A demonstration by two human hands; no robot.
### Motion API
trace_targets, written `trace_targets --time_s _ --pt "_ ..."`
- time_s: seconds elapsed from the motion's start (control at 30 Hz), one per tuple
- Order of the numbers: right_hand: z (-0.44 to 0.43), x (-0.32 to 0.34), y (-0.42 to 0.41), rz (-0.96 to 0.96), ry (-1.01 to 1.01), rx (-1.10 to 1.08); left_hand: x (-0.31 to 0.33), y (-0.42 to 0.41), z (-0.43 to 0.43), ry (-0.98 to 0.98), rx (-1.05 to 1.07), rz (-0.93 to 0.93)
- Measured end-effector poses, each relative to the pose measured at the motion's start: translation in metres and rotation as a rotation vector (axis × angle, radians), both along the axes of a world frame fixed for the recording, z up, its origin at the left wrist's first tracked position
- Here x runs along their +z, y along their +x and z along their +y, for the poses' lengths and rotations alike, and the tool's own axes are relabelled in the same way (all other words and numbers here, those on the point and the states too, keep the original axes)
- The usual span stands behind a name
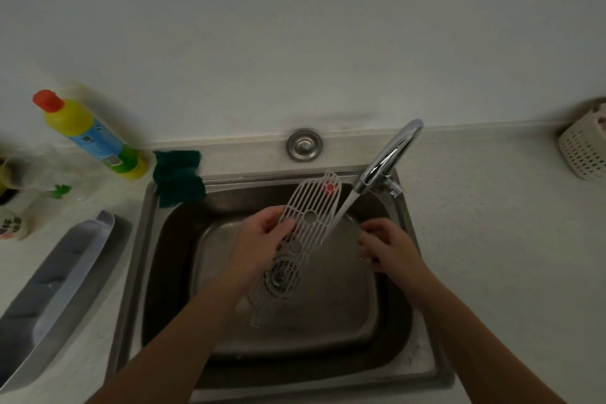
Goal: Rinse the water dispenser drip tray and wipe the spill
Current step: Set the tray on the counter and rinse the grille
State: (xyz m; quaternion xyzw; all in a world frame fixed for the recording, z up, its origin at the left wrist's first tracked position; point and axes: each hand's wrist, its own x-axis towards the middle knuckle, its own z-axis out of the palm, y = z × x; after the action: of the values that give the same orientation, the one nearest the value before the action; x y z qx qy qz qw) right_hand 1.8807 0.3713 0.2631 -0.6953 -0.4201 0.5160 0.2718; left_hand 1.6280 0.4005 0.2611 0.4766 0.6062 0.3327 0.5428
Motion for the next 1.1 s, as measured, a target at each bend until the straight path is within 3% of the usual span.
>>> trace_targets --time_s 0.17,0.3,0.47,0.6,0.7,0.83,1.03,1.1 --pt "0.045 0.020 -0.023 0.123 0.060 0.065 0.009 0.002 0.003 0.031 -0.189 0.085" --pt "0.048 0.018 -0.032 0.208 0.052 0.065 0.009 -0.006 -0.003 0.030 -0.191 0.067" --pt "0.038 0.010 -0.023 0.292 0.029 -0.150 -0.011 -0.035 -0.027 -0.158 -0.206 0.041" --pt "0.030 0.007 -0.014 0.339 0.028 -0.297 -0.027 -0.060 -0.054 -0.306 0.037 -0.075" --pt "0.021 0.004 -0.017 0.339 0.023 -0.253 -0.032 -0.066 -0.069 -0.288 0.178 -0.183" --pt "0.020 -0.004 -0.007 0.477 -0.038 -0.294 -0.034 -0.072 -0.082 -0.256 0.237 -0.213" --pt "0.067 -0.023 0.012 -0.061 -0.001 -0.190 -0.035 -0.083 -0.101 -0.262 0.261 -0.174" --pt "0.090 -0.021 0.024 -0.145 0.018 -0.259 -0.028 -0.086 -0.104 -0.244 0.278 -0.127"
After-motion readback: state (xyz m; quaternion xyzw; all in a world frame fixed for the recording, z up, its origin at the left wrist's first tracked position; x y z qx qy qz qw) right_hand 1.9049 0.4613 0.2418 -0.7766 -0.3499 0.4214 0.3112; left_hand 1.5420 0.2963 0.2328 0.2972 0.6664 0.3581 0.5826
